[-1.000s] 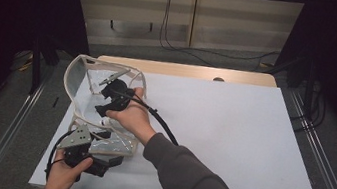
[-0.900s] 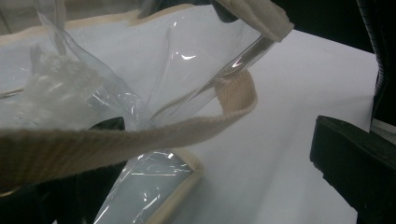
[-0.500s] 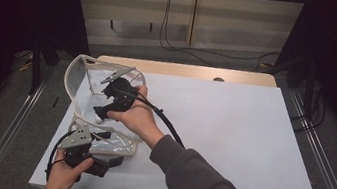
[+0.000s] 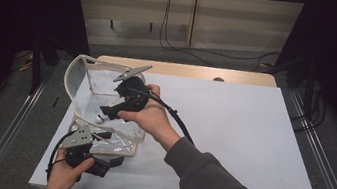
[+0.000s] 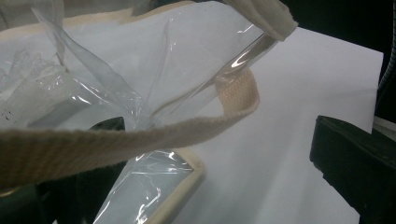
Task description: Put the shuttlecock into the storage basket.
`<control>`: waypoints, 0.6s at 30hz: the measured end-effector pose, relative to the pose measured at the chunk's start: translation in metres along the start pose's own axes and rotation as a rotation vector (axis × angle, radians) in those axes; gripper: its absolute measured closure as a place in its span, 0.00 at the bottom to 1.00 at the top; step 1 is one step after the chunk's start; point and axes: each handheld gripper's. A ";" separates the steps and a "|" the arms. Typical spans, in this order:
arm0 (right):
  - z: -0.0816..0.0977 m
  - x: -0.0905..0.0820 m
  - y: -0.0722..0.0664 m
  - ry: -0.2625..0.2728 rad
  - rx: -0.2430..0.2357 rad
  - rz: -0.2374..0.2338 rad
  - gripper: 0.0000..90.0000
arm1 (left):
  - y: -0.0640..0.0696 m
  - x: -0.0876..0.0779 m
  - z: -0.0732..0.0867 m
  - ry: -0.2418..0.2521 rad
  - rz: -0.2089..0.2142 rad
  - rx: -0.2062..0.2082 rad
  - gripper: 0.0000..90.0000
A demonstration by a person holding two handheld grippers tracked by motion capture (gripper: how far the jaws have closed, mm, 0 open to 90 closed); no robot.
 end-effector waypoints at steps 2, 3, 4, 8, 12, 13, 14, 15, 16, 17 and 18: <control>0.001 -0.003 0.000 -0.002 -0.006 -0.002 0.18 | 0.000 0.000 0.000 -0.001 -0.002 -0.002 0.05; 0.002 -0.005 0.000 0.001 -0.008 -0.005 0.18 | 0.000 0.001 0.000 -0.001 -0.002 -0.002 0.05; 0.002 -0.007 0.000 0.004 -0.013 -0.009 0.18 | 0.001 0.000 0.000 -0.005 -0.010 -0.001 0.05; 0.006 -0.015 0.001 0.026 0.000 -0.014 0.18 | 0.001 0.001 0.000 -0.006 -0.012 0.000 0.05; 0.012 -0.022 0.005 0.037 0.012 -0.005 0.17 | 0.001 0.000 0.000 -0.007 -0.012 0.002 0.05; 0.013 -0.024 0.006 0.042 0.017 -0.007 0.16 | 0.001 0.000 0.000 -0.005 -0.011 -0.001 0.05; 0.014 -0.026 0.008 0.041 0.018 -0.007 0.15 | 0.001 0.001 0.000 -0.005 -0.012 0.000 0.05; 0.015 -0.028 0.009 0.047 0.021 -0.008 0.15 | 0.001 0.001 0.000 -0.004 -0.011 0.001 0.05; 0.017 -0.031 0.010 0.049 0.014 -0.008 0.14 | 0.000 0.000 0.000 -0.006 -0.010 0.003 0.05; 0.017 -0.033 0.010 0.046 0.008 -0.006 0.13 | 0.000 0.000 0.000 -0.006 -0.011 0.003 0.05; 0.019 -0.036 0.011 0.053 0.008 -0.003 0.13 | 0.001 0.000 0.000 -0.005 -0.012 0.002 0.05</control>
Point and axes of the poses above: each handheld gripper's, and its own axes: x roughly forward along the jaws, z roughly out of its underside, y roughly to its right, and after that the axes turned 11 degrees about -x, right-handed
